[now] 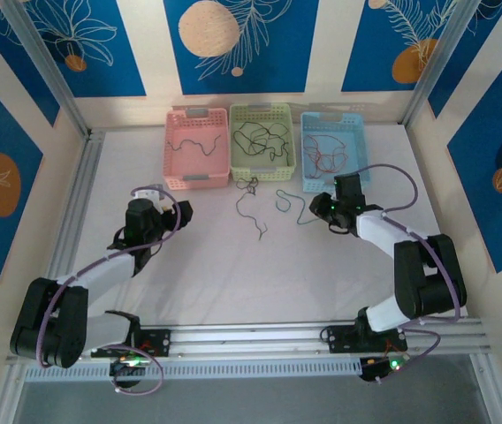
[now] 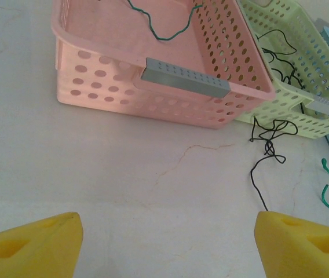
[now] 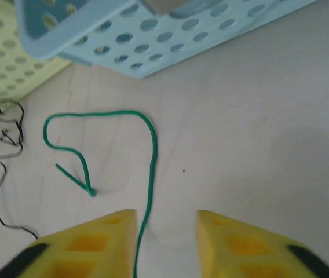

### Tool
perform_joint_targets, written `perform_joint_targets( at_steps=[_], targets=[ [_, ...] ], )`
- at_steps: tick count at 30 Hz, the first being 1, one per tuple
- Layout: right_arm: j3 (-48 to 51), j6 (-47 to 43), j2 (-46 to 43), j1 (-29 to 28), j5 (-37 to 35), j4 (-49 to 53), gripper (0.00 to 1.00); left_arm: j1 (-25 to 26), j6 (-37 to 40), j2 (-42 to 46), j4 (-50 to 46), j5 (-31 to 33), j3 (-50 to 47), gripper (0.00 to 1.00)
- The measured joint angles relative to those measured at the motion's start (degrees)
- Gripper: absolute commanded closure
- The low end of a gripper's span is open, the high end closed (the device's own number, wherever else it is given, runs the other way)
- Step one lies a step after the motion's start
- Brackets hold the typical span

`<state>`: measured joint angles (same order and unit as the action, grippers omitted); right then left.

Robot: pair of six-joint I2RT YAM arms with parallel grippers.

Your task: Untangle the cables

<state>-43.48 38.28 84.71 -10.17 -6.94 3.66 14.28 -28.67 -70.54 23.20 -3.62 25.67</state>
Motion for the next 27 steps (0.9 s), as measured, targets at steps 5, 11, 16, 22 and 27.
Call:
perform_joint_targets(
  at_steps=[5, 11, 16, 22, 27],
  targets=[
    [0.0, -2.6, -2.9, -0.2, -0.6, 1.6, 1.0, 0.0, 0.0, 0.0, 0.0, 0.0, 0.0, 0.22],
    [-0.1, -4.9, -15.9, -1.6, -0.4, 6.2, 1.0, 0.0, -0.4, 0.0, 0.0, 0.0, 0.0, 0.22],
    [-1.1, -6.0, -23.2, -3.2, 1.4, 9.4, 1.0, 0.0, -0.7, 0.1, 0.0, 0.0, -0.2, 0.22],
    [-7.5, -6.1, -21.2, -7.6, 3.4, 10.5, 1.0, 0.1, -1.0, 2.6, 0.0, 1.1, -1.6, 0.22],
    [-18.2, -5.4, -11.2, -12.5, 4.0, 9.1, 1.0, 0.1, -1.1, 5.4, 0.0, 3.0, -3.3, 0.22]
  ],
)
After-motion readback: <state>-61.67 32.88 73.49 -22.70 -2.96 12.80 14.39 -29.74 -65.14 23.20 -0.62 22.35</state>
